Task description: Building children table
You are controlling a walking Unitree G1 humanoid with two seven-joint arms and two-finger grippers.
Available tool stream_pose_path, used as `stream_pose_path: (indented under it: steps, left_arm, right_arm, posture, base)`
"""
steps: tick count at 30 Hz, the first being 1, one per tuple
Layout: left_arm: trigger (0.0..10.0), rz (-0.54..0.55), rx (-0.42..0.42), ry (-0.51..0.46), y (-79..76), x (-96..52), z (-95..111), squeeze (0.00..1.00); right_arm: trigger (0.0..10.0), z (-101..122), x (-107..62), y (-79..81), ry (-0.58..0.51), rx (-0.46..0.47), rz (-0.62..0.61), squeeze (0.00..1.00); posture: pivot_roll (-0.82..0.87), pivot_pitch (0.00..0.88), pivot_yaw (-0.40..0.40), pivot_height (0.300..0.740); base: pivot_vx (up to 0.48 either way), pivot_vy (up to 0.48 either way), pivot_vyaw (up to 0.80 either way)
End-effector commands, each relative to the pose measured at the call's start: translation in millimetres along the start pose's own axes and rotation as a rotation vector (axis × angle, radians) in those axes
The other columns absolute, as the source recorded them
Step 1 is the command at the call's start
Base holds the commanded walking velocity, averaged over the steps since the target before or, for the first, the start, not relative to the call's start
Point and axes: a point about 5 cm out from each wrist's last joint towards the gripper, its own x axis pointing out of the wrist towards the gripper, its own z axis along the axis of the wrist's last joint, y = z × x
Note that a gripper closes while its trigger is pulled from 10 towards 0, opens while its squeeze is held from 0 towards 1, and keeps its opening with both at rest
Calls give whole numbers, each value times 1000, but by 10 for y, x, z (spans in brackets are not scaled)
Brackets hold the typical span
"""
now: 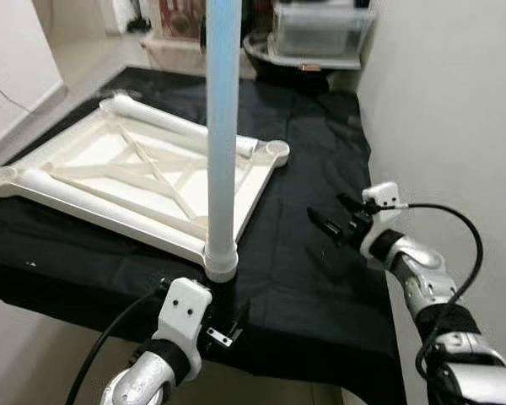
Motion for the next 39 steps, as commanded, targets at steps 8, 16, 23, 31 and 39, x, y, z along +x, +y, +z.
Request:
stream_pose_path:
  steps: [8,16,23,31,39]
  left_arm:
    - [10000,-4,-4,34,-20,-114,-109,0]
    - [10000,-8,-28,35,-106,-105,-184,0]
    - [10000,-16,-24,33,-115,-103,-183,0]
    - [10000,-17,-20,32,-123,-111,-189,0]
    - [10000,-16,-24,33,-128,-125,-196,0]
  right_arm:
    - [10000,-31,-110,137,-29,25,44,0]
    - [10000,-84,-95,188,-26,11,-65,0]
    - [10000,-85,-84,53,-8,23,-232,0]
    - [10000,-151,-136,-133,70,-42,-402,0]
    - [10000,-139,-311,-296,135,-28,-290,0]
  posture:
    - [216,0,-95,740]
    - [217,0,-107,740]
    - [219,0,-114,740]
    - [225,5,-115,740]
    - [221,10,-109,740]
  base:
    - [0,0,0]
    - [0,0,731]
    - [0,0,150]
    - [0,0,0]
    - [0,0,0]
